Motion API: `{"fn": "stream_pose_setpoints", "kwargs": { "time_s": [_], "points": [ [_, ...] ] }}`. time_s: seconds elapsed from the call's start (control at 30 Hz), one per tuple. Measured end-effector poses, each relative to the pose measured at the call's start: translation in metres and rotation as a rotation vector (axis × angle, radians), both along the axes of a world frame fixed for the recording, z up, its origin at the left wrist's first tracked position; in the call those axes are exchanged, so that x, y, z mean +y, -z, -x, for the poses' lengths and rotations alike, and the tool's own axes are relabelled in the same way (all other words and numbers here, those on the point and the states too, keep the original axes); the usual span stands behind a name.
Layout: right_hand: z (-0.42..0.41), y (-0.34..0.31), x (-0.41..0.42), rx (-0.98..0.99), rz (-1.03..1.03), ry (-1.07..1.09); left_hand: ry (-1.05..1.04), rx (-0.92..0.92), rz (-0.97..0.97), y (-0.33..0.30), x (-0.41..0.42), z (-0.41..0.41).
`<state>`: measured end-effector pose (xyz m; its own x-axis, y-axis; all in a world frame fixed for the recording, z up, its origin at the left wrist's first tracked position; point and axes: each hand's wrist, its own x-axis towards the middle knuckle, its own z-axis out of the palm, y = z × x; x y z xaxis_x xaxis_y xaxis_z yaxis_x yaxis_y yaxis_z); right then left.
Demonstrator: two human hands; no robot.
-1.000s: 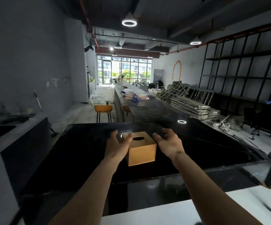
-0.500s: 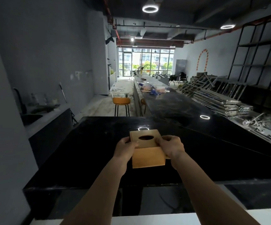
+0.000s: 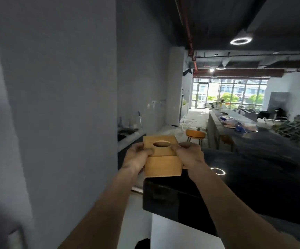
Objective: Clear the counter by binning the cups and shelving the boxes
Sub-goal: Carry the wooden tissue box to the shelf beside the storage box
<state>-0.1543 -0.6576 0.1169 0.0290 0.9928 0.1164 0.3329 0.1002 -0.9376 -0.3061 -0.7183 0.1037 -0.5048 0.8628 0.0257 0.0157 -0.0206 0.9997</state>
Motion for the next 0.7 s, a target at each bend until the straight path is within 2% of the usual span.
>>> {"fn": "stream_pose_setpoints", "kwargs": {
  "time_s": [0.2, 0.37, 0.57, 0.7],
  "points": [
    [0.175, -0.009, -0.124, 0.038, -0.004, -0.323, -0.341, -0.002, -0.041, -0.01, -0.166, 0.145],
    [0.301, -0.003, -0.249, 0.048, -0.009, -0.589, -0.625, -0.016, -0.057, -0.003, -0.325, 0.234],
    [0.392, 0.003, -0.402, 0.039, 0.022, -0.968, -0.944, 0.015, -0.044, 0.008, -0.502, 0.276],
    [0.429, 0.013, -0.481, 0.051, 0.031, -1.189, -1.158, 0.024, -0.041, 0.013, -0.588, 0.28]
  ]
}}
